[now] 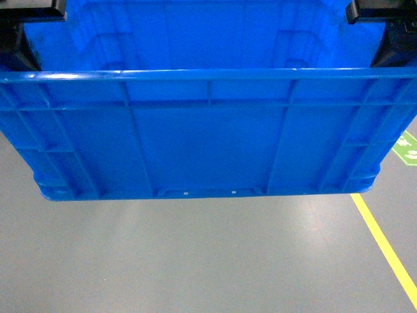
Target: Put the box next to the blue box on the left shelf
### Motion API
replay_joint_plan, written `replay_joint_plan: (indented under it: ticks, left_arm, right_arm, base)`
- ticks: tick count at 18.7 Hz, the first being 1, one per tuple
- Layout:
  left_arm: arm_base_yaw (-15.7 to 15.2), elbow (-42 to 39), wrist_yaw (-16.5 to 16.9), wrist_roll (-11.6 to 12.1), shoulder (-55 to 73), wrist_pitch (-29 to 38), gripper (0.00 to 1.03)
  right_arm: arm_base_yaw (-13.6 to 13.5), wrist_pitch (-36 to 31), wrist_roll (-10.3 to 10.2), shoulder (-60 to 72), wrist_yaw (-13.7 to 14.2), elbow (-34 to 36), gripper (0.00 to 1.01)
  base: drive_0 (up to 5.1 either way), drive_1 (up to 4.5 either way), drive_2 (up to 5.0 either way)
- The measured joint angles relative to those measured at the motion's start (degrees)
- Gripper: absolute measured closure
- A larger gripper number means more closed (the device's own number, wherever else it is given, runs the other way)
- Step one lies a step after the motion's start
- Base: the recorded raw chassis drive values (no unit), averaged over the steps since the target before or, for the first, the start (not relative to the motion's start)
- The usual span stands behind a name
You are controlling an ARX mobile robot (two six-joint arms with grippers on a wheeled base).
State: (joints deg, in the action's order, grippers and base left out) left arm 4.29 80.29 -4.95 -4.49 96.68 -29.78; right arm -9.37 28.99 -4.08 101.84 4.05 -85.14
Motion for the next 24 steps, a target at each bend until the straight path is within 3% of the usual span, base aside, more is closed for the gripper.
replay_joint_plan:
  ticks: [24]
  left_arm:
    - [0.11, 0.00, 0.07, 0.00, 0.02, -0.09, 0.96]
  right_arm:
    - [0.00, 0.09, 0.02, 0.00, 0.07, -0.02, 0.94]
  base:
    - [0.0, 4.06, -4.1]
